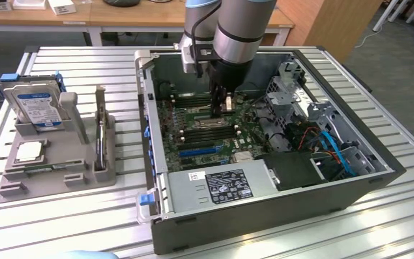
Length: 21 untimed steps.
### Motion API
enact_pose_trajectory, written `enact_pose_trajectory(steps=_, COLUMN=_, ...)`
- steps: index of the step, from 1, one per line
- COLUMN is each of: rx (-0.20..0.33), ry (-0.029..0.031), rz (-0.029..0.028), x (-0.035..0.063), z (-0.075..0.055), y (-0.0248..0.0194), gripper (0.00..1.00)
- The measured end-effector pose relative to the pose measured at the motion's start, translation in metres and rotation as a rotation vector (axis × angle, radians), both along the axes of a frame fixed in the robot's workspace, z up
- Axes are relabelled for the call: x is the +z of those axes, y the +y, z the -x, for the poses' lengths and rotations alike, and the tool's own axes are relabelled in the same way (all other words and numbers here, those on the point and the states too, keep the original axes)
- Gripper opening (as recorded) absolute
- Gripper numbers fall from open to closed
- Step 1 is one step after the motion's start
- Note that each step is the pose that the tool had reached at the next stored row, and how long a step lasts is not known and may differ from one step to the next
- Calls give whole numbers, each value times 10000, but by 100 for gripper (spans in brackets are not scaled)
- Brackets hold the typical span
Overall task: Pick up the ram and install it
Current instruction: 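Insert the ram into the slot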
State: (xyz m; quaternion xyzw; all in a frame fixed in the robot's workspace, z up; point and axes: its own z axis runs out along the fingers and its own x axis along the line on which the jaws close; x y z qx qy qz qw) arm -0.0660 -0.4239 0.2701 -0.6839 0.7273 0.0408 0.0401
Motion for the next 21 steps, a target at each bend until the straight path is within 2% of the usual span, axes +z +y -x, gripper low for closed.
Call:
enact_pose_trajectory(steps=3, rx=1, ry=1, rz=77, x=-29, z=0, y=0, gripper=14)
enact_pose_trajectory(steps=4, rx=-1, ry=0, rz=129, x=-39, z=1, y=0, gripper=14)
enact_pose_trajectory(steps=7, rx=1, ry=1, rz=332, x=-61, z=0, y=0, gripper=14)
enact_pose_trajectory(steps=21, rx=1, ry=-11, rz=343, x=-128, z=-29, y=4, gripper=14)
